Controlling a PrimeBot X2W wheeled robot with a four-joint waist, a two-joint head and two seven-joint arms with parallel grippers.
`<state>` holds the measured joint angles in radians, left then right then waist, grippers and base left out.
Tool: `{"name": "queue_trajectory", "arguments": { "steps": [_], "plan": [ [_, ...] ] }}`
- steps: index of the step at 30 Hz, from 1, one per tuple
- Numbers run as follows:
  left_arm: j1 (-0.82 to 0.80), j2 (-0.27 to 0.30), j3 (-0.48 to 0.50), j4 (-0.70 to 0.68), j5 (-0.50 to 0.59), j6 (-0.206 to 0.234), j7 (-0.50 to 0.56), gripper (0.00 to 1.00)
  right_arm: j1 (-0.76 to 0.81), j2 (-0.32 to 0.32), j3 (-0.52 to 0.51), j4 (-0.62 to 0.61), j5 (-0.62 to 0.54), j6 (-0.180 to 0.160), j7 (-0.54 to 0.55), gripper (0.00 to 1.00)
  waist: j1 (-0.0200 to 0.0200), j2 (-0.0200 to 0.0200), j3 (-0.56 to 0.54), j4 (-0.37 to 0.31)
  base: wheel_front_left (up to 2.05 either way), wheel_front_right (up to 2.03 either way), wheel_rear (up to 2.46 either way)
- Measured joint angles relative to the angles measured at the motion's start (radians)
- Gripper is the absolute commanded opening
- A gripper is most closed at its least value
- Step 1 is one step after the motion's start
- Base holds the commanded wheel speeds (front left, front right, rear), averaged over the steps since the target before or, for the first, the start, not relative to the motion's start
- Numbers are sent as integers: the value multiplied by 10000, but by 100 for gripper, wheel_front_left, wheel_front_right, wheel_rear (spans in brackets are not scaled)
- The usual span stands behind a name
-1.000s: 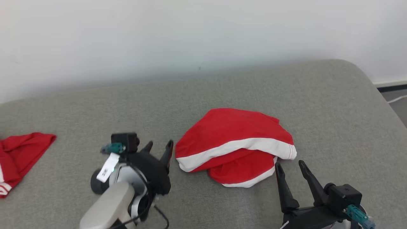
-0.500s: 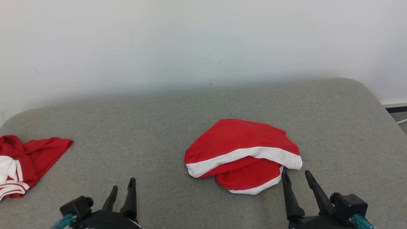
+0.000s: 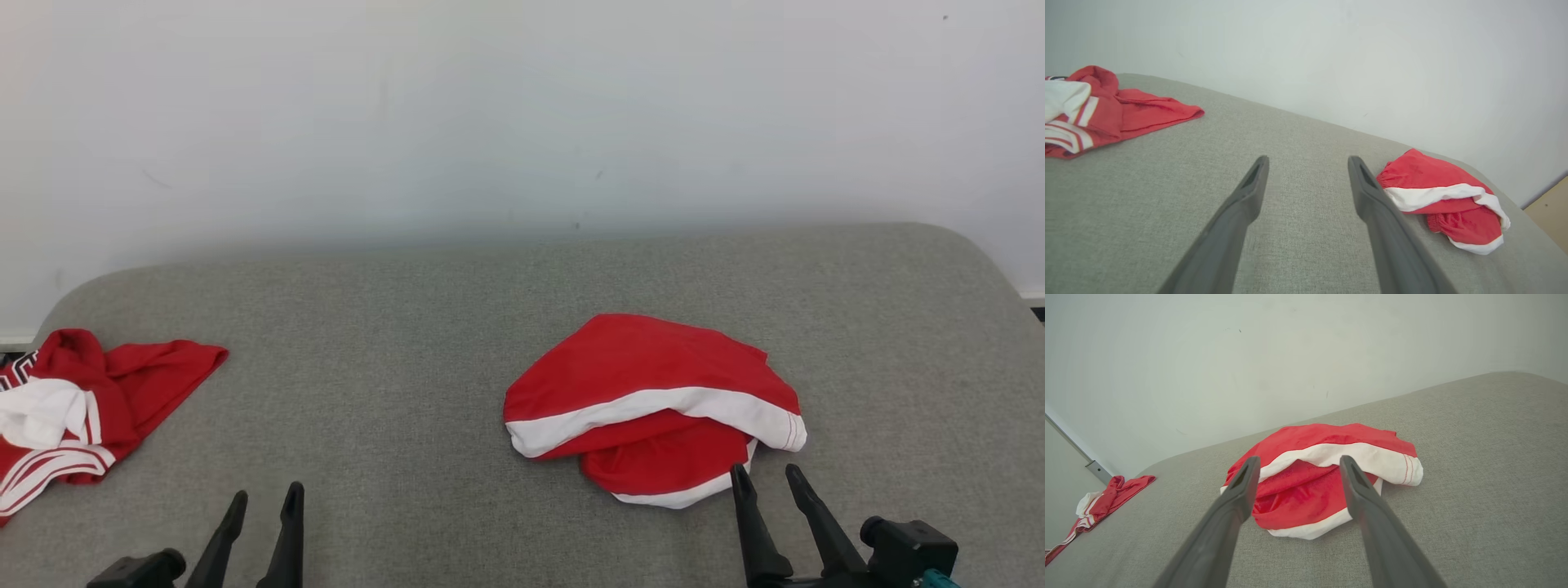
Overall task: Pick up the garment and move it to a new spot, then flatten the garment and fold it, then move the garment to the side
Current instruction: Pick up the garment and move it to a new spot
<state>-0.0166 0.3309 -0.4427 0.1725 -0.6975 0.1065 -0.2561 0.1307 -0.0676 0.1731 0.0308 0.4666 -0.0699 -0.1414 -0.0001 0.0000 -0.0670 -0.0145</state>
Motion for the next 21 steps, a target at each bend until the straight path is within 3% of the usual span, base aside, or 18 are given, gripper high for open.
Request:
{"name": "queue_trajectory", "arguments": {
  "steps": [6,13,21],
  "plan": [
    [490,403,280,-1313,629,15,-2,100,23,-198,-349,54,125,115,-19,100,2,0,46,93,0,0,0],
    [1327,773,694,-1593,949,100,-2,100,-79,-291,-708,123,249,73,-159,100,1,0,102,-29,0,0,0],
    [1399,646,755,-2073,1198,165,-2,100,-111,-330,-650,190,253,82,-159,100,1,0,225,-199,0,0,0]
  ]
}}
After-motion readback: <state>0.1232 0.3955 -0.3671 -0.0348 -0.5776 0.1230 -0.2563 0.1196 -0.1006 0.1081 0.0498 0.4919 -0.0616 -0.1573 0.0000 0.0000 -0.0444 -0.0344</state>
